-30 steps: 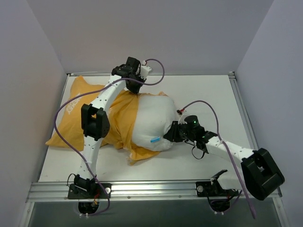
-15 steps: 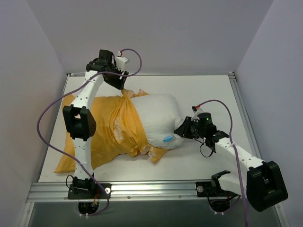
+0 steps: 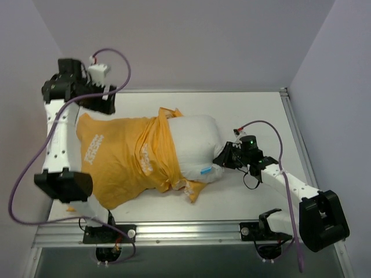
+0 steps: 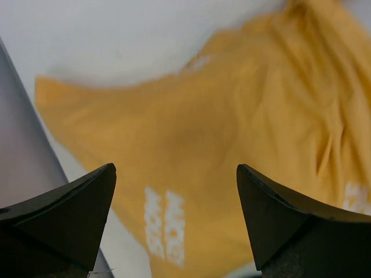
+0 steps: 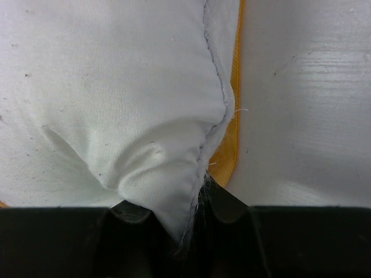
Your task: Remove the pillowcase from the pillow
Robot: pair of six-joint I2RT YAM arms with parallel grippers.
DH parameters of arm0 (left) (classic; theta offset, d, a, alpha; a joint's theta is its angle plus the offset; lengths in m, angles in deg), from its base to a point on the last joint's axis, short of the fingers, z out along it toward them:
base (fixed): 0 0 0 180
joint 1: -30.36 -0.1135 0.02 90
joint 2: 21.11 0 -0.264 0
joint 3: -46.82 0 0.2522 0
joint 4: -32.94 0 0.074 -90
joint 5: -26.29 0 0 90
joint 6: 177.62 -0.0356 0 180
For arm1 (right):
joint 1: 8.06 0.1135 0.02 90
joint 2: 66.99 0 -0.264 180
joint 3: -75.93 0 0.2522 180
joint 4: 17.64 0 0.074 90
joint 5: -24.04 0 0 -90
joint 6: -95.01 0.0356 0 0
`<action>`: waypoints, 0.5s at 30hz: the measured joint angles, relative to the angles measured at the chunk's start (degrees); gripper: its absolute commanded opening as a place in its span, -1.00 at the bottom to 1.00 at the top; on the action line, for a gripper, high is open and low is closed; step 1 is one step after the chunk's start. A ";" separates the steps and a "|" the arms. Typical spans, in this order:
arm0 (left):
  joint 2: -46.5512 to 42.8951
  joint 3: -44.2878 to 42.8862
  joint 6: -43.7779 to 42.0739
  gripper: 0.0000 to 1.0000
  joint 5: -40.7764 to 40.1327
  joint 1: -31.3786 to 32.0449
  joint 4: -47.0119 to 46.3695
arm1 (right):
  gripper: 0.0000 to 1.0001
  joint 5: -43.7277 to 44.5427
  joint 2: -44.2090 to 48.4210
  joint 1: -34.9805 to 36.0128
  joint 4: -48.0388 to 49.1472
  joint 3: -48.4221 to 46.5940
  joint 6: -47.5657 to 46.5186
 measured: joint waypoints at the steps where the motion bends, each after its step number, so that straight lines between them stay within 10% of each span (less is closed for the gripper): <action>1: -5.33 7.61 -0.83 0.87 0.09 -2.89 0.15 | -1.00 0.00 -0.17 0.00 -0.15 -0.22 -0.04; 15: -28.30 58.75 -30.47 0.88 1.16 -28.65 5.99 | -1.00 0.04 -2.60 0.00 -3.45 -4.76 -2.27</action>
